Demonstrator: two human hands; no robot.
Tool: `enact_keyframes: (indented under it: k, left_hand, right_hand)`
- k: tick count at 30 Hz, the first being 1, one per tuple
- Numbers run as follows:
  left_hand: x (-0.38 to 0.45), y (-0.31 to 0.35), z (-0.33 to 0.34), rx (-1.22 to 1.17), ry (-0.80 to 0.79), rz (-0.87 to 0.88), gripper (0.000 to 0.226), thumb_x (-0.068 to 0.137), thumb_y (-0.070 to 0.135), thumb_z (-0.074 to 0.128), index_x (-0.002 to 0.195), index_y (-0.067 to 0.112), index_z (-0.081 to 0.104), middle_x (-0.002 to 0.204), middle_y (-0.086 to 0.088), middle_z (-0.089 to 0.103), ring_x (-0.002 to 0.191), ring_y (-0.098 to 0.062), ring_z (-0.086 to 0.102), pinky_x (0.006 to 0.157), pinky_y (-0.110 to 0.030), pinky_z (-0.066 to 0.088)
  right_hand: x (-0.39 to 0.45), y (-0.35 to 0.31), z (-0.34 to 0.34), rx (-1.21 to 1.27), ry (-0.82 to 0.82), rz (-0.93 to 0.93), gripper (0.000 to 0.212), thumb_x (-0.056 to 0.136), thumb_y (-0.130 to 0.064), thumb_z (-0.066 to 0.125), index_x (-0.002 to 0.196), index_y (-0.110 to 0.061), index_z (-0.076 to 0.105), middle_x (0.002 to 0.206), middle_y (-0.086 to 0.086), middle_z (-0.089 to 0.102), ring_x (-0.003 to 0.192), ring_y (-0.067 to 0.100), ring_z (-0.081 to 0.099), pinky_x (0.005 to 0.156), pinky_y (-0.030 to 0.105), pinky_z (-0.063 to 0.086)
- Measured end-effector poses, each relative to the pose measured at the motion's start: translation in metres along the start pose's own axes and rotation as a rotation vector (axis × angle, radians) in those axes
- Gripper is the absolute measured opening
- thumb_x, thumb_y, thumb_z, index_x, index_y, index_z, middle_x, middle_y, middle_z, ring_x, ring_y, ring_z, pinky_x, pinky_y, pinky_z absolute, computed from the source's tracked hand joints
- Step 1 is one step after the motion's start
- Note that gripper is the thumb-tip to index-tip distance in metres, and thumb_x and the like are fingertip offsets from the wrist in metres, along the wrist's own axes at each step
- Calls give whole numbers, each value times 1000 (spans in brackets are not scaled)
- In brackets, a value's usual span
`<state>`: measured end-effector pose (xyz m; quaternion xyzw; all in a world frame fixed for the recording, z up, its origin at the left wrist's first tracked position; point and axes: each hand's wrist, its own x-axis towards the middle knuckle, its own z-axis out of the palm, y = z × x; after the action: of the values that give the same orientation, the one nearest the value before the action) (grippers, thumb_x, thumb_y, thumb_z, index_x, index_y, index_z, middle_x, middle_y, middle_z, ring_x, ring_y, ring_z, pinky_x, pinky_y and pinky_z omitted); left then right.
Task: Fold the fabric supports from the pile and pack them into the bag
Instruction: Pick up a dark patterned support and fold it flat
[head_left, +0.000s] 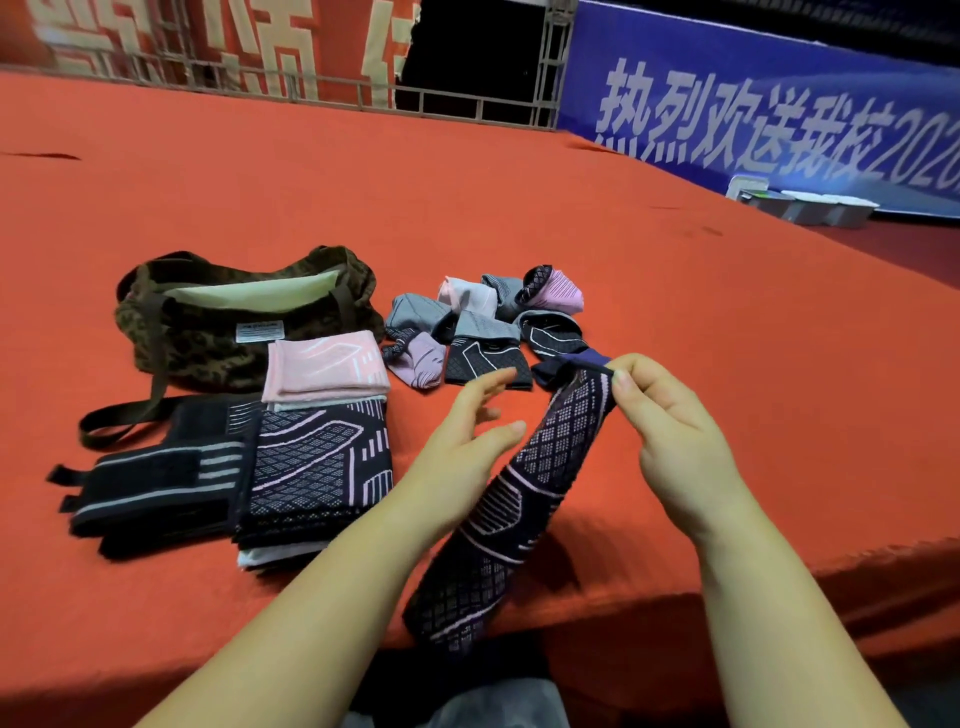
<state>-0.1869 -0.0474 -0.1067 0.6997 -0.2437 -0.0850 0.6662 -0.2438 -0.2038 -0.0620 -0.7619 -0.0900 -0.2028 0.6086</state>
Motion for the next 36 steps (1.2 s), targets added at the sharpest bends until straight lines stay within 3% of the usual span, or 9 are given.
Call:
enact_keyframes:
  k: [2,5,11,16,21,28,31,34,36]
  left_hand:
    - [-1,20,-6,46,-52,110,51,73,25,51,115,53,42,130,26,43,110,20,42,97,-10,33]
    - [-2,41,-12,151,-142,229,45,73,25,53,114,43,50,134,17,49,124,8,40,103,-10,30]
    - [-14,51,-22,260,-116,301,10,92,19,55,89,27,60,92,14,66,92,0,60,87,-20,43]
    - [-31,65,-36,-116,-197,170,17,84,18,55,70,22,64,67,14,60,64,-1,53,63,-14,42]
    - [-45,73,-42,-427,-177,51,24,73,14,49,52,16,61,49,7,49,44,-2,43,43,-14,35]
    - [-53,70,-46,-123,-105,138,21,85,16,60,67,14,50,54,15,52,52,3,46,53,-11,37]
    - [-46,56,-42,-69,42,80,15,88,29,61,74,25,56,71,11,56,71,-7,51,70,-23,40]
    - [-46,43,-23,-49,193,23,5,91,35,56,92,31,53,99,6,57,89,-10,56,76,-15,44]
    - [-54,33,-8,-89,138,-2,24,87,48,54,103,30,52,108,8,58,94,-5,57,81,-12,44]
  right_hand:
    - [-3,-6,2,60,-54,0,20,89,-22,38,76,-9,46,76,3,47,74,6,42,67,12,37]
    - [-9,-13,3,138,-104,8,20,88,-21,39,74,-9,47,71,-8,53,73,4,47,70,15,38]
    - [-24,-31,6,129,-89,-42,21,88,-20,42,72,-14,54,71,-8,57,73,5,49,69,16,40]
    - [-34,-36,4,-4,-76,-73,25,91,-18,48,66,-15,52,62,-18,52,63,-4,45,62,11,38]
    - [-40,-35,10,-64,-62,-78,24,85,-32,54,79,-13,67,89,-3,63,89,5,56,82,13,40]
    - [-44,-40,20,76,-83,-41,24,84,-25,51,81,-6,65,84,-11,68,86,0,59,80,9,42]
    - [-43,-41,26,95,-23,-42,30,85,-23,57,82,6,63,90,-5,67,88,0,59,81,9,42]
    - [-39,-39,34,-38,67,-65,23,88,-17,63,67,-6,61,92,-2,65,87,1,58,82,11,41]
    - [-36,-37,35,-127,121,-100,23,85,-20,66,64,-15,61,94,0,64,88,0,58,82,12,40]
